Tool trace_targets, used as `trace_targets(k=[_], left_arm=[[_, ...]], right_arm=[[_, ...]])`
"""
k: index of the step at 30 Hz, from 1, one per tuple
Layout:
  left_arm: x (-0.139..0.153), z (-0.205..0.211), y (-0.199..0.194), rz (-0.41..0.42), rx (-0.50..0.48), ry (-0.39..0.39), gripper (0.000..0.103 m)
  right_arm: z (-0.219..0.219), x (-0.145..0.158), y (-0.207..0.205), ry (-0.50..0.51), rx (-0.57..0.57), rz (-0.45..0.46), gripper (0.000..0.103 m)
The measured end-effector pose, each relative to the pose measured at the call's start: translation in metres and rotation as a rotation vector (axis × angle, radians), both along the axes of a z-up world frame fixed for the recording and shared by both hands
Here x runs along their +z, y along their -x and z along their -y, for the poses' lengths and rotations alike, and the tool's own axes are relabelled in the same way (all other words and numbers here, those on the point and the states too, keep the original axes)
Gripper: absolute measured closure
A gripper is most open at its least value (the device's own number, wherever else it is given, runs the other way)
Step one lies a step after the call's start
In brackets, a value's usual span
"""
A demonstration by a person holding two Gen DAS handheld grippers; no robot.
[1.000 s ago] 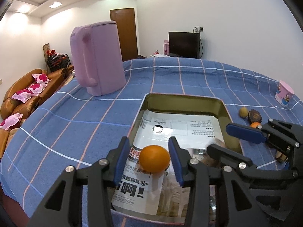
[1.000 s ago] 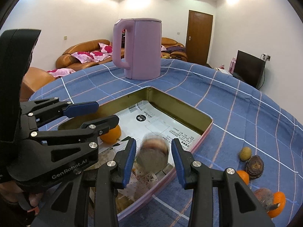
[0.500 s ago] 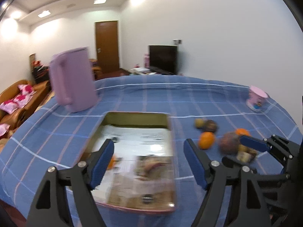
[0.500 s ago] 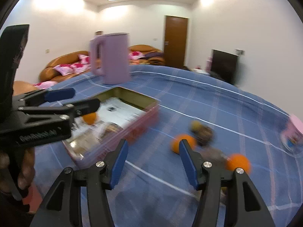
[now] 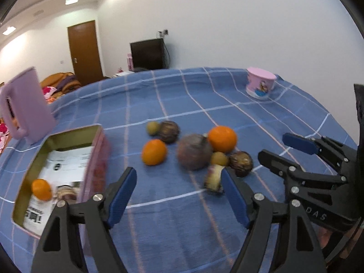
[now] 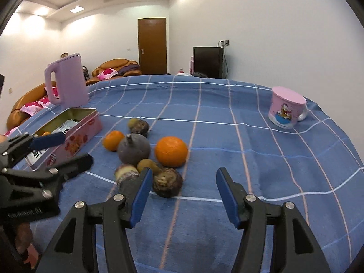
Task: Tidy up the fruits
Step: 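Grasp a striped cylindrical can with the left tool while the right tool grasps a mangosteen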
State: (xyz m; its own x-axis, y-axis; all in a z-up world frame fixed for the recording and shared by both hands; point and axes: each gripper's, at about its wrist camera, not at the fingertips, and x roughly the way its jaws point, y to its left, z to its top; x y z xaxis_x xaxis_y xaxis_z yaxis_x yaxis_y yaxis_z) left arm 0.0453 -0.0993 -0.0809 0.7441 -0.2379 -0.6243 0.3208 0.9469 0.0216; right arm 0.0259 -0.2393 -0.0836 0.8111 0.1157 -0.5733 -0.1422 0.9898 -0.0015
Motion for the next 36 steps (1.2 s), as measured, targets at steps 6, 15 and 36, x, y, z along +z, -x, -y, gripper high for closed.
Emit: trace_targets(k=[6, 15, 36], left_arm=[[-0.012, 0.021, -0.01, -0.069, -0.044, -0.008, 0.026], [-0.023, 0.037, -0.018, -0.124, -0.085, -0.028, 0.048], [-0.018, -0.021, -0.032, -0.106, 0.046, 0.036, 0.068]], right_arm=[[0.014, -0.006, 0.0, -0.02, -0.037, -0.003, 0.043], [0.029, -0.011, -0.004, -0.091, -0.047, -0.036, 0.043], [-0.024, -0.024, -0.036, 0.039, 0.098, -0.192, 0.043]])
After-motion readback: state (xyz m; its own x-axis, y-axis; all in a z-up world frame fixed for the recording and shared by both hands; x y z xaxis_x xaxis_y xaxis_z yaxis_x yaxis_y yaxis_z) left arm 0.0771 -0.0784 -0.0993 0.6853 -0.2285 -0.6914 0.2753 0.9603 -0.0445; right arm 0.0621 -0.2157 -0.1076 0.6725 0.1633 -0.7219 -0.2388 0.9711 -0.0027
